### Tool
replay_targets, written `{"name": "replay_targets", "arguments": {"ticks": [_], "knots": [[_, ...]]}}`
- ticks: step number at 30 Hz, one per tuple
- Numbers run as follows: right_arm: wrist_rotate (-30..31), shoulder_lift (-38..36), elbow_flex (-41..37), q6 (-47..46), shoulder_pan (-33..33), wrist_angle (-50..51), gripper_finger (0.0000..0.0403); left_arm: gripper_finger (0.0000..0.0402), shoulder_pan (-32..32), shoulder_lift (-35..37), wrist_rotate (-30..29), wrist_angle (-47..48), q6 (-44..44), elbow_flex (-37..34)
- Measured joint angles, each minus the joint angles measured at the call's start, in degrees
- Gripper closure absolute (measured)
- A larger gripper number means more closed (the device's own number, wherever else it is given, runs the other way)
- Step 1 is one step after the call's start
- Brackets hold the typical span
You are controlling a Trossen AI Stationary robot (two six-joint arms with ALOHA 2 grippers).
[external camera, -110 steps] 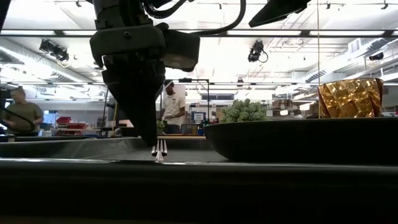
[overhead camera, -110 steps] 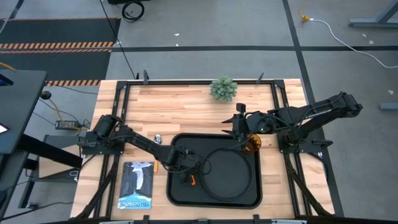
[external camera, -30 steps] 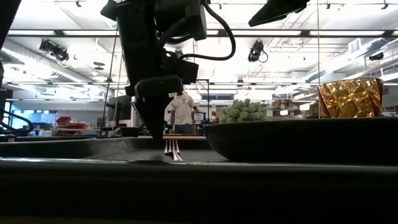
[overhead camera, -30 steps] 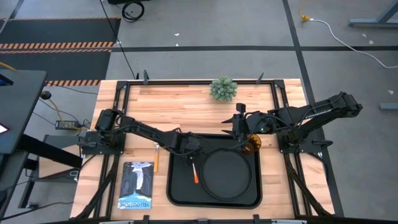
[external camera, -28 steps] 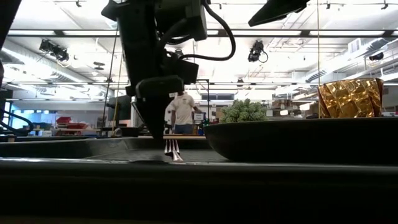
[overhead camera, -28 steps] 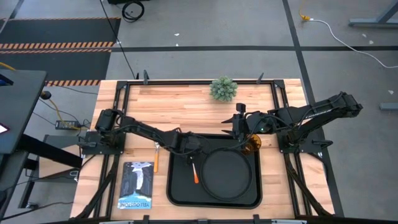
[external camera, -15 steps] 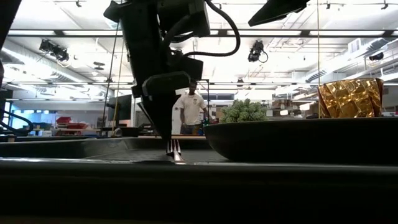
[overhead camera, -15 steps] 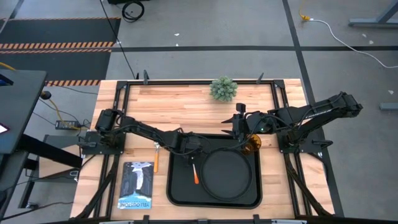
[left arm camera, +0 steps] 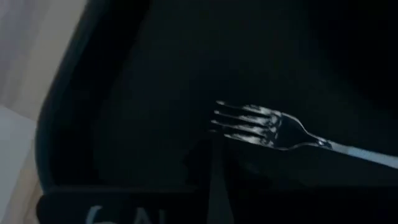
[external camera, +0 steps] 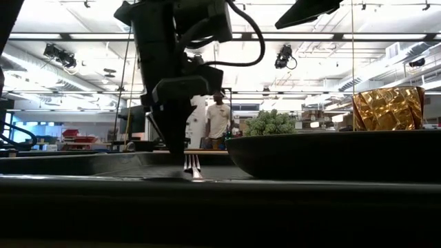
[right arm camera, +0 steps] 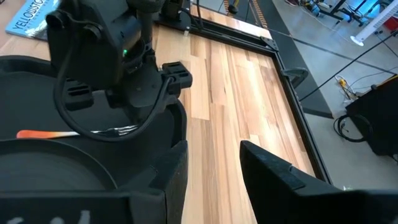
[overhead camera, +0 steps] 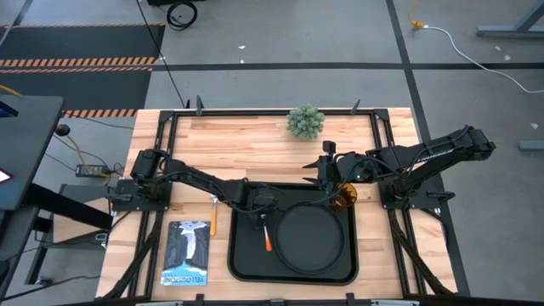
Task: Pick and place plate/cup/fork/spoon on tray
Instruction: Put the orange fork on the left side of the black plate, then put the yellow spoon on the left side of the orange spoon
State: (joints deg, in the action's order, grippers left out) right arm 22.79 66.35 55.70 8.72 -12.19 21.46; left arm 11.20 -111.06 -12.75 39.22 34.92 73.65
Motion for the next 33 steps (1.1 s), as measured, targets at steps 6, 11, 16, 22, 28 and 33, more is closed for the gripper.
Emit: {"name": "replay_targets", "arguments": {"ticks": [6,11,16,22,28,33], "knots": [[0.0,0.0,0.0,0.0,0.0,0.0,0.025,0.0356,-0.2,-0.1,-1.6,-1.2,-0.6,0.0],[0.0,0.0,0.0,0.0,0.0,0.0,0.025,0.0356,-0.2,-0.6,-2.3,-4.2,-2.2,0.0],[0.0,0.0,0.0,0.0,0.0,0.0,0.025,0.0356,-0.2,-1.1,-2.3,-5.6,-4.1,0.0],[0.0,0.0,0.0,0.0,0.0,0.0,0.025,0.0358,0.0,0.3,-4.1,-4.1,-4.1,1.4],[0.0,0.0,0.0,0.0,0.0,0.0,0.025,0.0366,0.8,0.3,-5.8,3.3,-3.6,6.0],[0.0,0.0,0.0,0.0,0.0,0.2,0.025,0.0361,3.0,0.3,-8.6,12.3,2.3,8.8]]}}
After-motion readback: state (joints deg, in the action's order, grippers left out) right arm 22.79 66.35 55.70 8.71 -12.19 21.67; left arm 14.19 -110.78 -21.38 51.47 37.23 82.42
